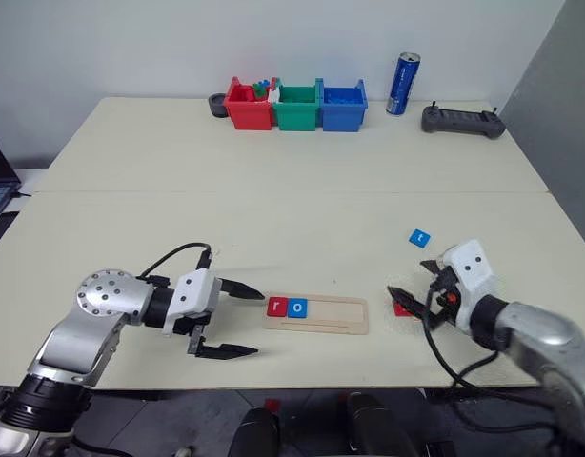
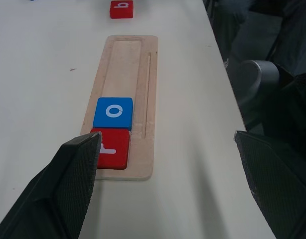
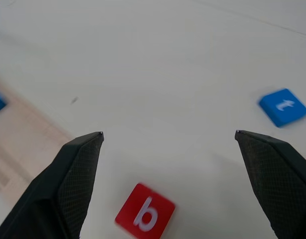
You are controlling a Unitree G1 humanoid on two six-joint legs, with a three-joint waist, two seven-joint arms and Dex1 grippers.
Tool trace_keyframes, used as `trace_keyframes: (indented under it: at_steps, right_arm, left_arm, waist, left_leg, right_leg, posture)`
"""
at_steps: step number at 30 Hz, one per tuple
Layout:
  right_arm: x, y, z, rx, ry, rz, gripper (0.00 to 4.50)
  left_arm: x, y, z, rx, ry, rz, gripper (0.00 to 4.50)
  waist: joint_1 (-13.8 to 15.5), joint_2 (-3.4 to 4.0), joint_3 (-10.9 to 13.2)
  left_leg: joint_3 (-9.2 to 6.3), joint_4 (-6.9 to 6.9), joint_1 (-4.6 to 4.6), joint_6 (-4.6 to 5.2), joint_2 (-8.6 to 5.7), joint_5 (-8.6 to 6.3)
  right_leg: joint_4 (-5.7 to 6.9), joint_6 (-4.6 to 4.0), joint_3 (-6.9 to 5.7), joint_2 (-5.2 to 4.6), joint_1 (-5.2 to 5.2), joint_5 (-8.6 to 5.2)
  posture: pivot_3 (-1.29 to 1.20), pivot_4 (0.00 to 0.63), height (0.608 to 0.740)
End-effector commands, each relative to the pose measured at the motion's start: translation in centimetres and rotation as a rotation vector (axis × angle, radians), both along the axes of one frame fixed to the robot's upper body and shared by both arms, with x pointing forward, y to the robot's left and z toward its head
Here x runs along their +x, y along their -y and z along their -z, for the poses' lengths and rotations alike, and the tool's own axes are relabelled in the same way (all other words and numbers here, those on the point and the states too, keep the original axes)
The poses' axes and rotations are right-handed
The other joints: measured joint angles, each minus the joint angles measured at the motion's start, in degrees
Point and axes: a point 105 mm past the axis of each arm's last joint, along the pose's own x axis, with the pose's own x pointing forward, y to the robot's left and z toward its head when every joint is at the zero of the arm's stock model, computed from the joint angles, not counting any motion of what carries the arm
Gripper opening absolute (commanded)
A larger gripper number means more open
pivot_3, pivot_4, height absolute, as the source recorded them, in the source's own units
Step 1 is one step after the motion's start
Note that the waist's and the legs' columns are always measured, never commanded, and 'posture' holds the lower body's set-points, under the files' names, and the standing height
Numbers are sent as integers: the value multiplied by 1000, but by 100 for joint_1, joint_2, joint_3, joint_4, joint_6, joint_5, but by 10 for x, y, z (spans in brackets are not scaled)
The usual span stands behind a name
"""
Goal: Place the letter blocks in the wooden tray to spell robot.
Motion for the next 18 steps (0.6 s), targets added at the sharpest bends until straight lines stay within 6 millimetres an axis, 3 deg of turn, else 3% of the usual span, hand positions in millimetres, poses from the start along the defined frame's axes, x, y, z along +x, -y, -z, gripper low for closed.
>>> trace_keyframes:
  at_steps: [1,6,15,18]
  right_arm:
    - [-6,-4,0,-57,-30,-248,4493]
    - [-2,6,22,-204,-87,-436,4493]
    - [16,11,39,-256,-131,-531,4493]
    - [18,14,44,-277,-145,-539,3853]
  left_arm:
    - [-1,4,-7,-15,44,1,4500]
    - [-4,3,-7,-13,52,-16,4500]
    - [-6,-1,-11,-4,57,-36,4500]
    - [-6,-5,-11,4,57,-43,4500]
  waist:
    - [4,-1,1]
    - [0,-6,3]
    - [10,-7,4]
    - [13,-7,4]
  left_leg:
    - [0,1,0,0,0,0]
    - [8,5,1,1,-1,-1]
    - [6,7,1,0,-1,0]
    - [6,7,0,0,-1,0]
  right_leg:
    - [1,0,1,0,0,0]
    - [0,1,5,-2,2,1]
    - [2,-25,4,-2,1,17]
    - [2,-27,4,-3,1,18]
  posture:
    - [0,150,740]
    - [0,150,740]
    - [0,150,740]
    - [0,150,740]
